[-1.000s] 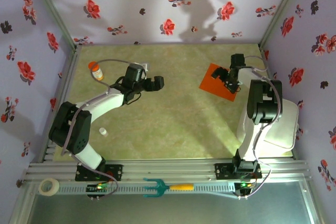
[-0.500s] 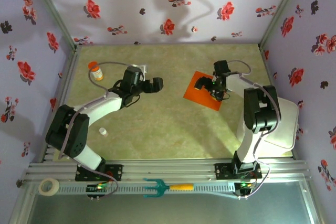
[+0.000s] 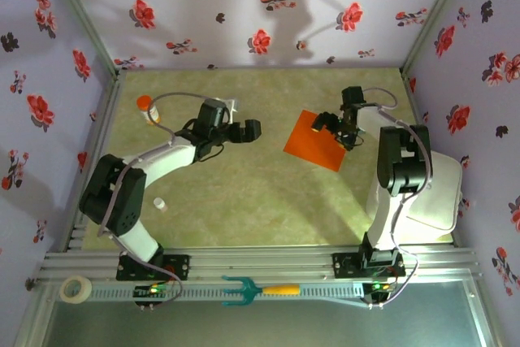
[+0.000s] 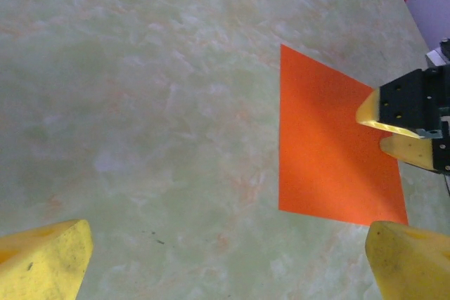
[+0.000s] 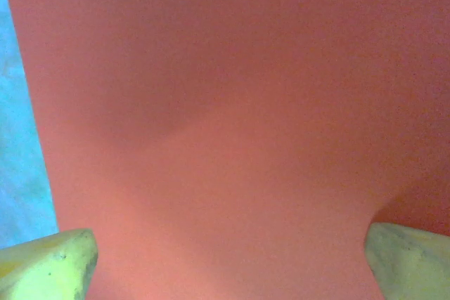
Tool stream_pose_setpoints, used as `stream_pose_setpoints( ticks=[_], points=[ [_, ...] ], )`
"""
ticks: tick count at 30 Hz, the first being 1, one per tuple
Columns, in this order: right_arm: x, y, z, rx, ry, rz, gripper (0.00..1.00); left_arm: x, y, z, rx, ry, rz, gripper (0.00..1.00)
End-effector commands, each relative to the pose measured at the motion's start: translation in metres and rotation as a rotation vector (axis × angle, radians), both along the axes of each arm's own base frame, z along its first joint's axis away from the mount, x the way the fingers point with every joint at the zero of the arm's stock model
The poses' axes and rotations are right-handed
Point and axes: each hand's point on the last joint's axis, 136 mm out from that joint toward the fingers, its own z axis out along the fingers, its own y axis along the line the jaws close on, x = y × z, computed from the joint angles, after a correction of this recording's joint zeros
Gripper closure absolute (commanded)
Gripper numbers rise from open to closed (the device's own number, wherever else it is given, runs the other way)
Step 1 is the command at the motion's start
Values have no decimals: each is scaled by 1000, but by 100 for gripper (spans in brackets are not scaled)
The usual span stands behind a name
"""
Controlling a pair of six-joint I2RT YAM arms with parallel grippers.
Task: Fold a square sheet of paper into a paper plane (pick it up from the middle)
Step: Move the square sheet of paper to the center of the table.
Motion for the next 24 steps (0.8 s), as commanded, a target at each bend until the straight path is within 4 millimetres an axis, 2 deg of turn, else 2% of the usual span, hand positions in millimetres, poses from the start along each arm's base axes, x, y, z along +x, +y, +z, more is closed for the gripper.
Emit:
stream_pose_setpoints(
  ticks=[1,6,11,15,21,24],
  points=[
    [-9,8,-11,39,36,4,1,-2,-10,3,-8,16,-35,0],
    [-28,20,-14,55,46,23,1,-3,-8,4,-5,12,-33,0],
    [-55,46,-21,68,65,88,1,-5,0,2,23,7,-12,0],
    [-78,69,-28,73,79,152,1,-7,10,5,46,-13,25,0],
    [-113,104,-40,64,105,264,1,-14,37,10,79,-39,127,0],
    [-127,116,-43,53,105,292,1,-20,47,9,125,-44,134,0]
  ],
)
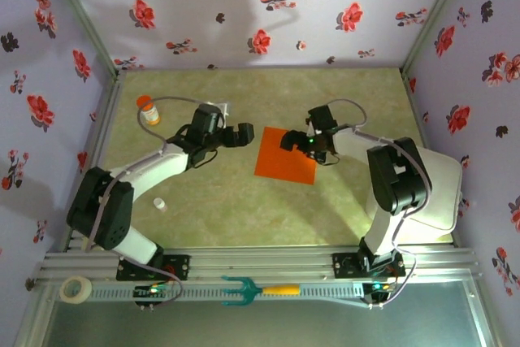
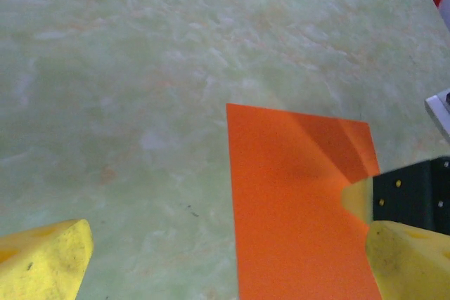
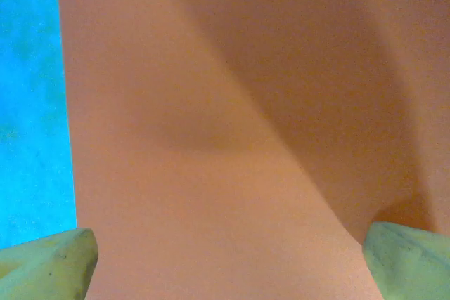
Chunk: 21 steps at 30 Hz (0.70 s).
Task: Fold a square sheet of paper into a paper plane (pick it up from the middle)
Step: Move the square sheet of paper to the center of the table.
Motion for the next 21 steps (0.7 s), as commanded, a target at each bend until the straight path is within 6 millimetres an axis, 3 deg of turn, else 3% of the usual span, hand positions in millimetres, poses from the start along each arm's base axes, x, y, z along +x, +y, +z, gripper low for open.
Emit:
stream_pose_setpoints(
  ticks=[1,8,15,18,21],
  points=[
    [-62,4,-45,-47,215,24,1,-6,18,0,67,-9,39,0],
    [-81,31,-44,-4,206,80,1,-21,33,2,96,33,69,0],
    [-93,45,-40,31,223,127,1,-25,45,16,54,33,125,0],
    [-86,56,-26,89,184,140,1,-32,39,18,10,45,102,0],
    [-73,55,3,100,84,124,1,-42,34,20,-12,66,82,3]
  ],
)
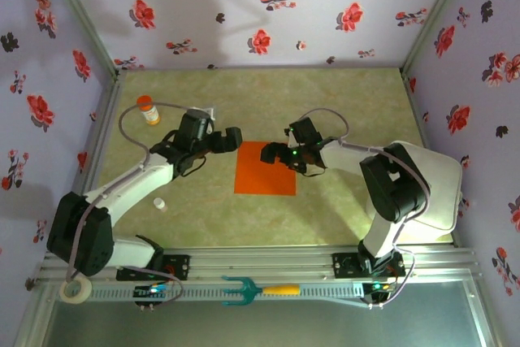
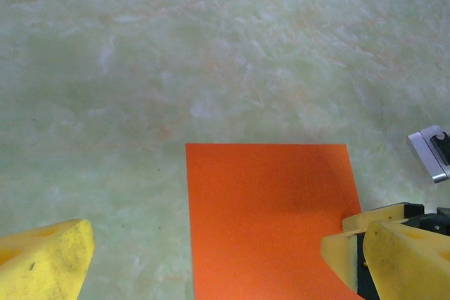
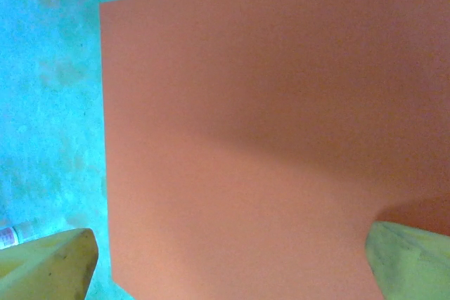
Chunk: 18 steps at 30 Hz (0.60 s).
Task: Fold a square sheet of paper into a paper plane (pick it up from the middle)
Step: Move the square sheet of paper to the center of the table.
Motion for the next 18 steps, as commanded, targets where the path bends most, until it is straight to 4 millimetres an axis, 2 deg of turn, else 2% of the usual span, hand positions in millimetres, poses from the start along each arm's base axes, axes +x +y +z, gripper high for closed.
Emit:
stream_pose_setpoints(
  ticks=[1,3,6,11,15,18],
  points=[
    [-24,-14,4,-39,52,-27,1,-14,-6,5,-45,25,-25,3],
    [-13,-32,20,-73,-16,-99,1,-15,-12,6,-34,34,-53,5],
    [-5,-59,34,-85,-60,-213,1,-14,-20,-3,9,83,-82,9],
    [-10,-92,43,-117,-82,-324,1,-24,-37,-26,73,203,-116,13],
    [-19,-109,40,-145,-92,-368,1,-33,-55,-47,146,265,-158,14],
    [-23,-111,41,-126,-102,-378,1,-34,-74,-61,177,316,-163,14]
  ],
)
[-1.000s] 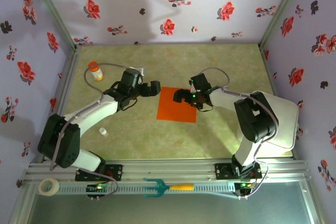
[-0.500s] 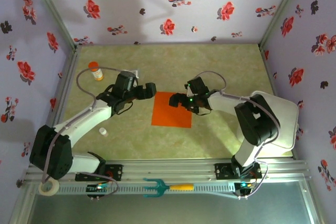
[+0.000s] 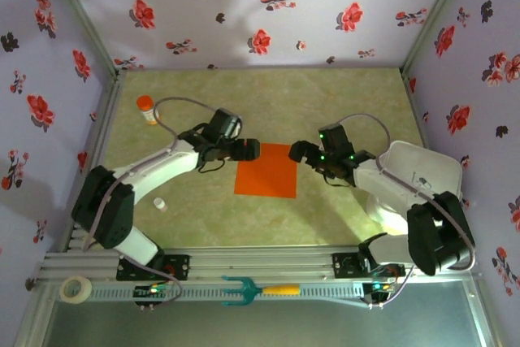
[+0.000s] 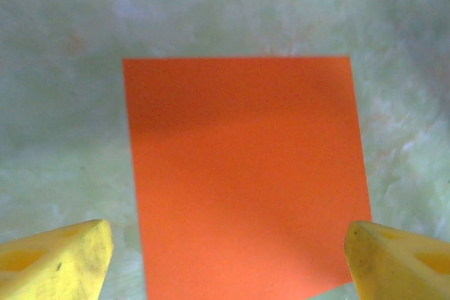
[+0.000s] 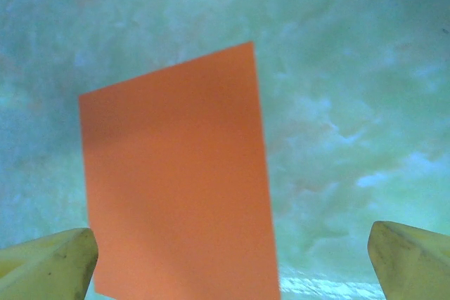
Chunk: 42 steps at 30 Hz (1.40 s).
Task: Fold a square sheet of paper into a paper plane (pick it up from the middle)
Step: Move the square sheet of paper to the center of the table, then first fold the square sheet of paper in half at the center of the table.
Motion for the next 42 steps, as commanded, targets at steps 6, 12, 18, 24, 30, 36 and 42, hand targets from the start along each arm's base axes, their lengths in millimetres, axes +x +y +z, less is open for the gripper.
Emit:
stream_pose_setpoints(
  ticks=[6,12,18,24,30,36,42],
  points=[
    [-8,-26,-4,-95,42,-79,1,-8,-31,-36,195,132,20,14],
    [-6,-40,-7,-82,8,-147,1,-10,-36,-49,224,189,49,12],
    [-3,-44,-10,-74,15,-139,1,-10,-40,-65,285,236,74,10],
    [1,-38,-13,-48,15,-117,1,-12,-50,-76,325,264,71,8],
    [0,-35,-15,-38,18,-101,1,-13,-57,-83,360,283,73,8],
    [-1,-35,-15,-42,24,-85,1,-11,-54,-87,404,294,125,7],
    [-3,-38,-16,-49,32,-89,1,-11,-53,-90,422,306,154,6]
  ],
)
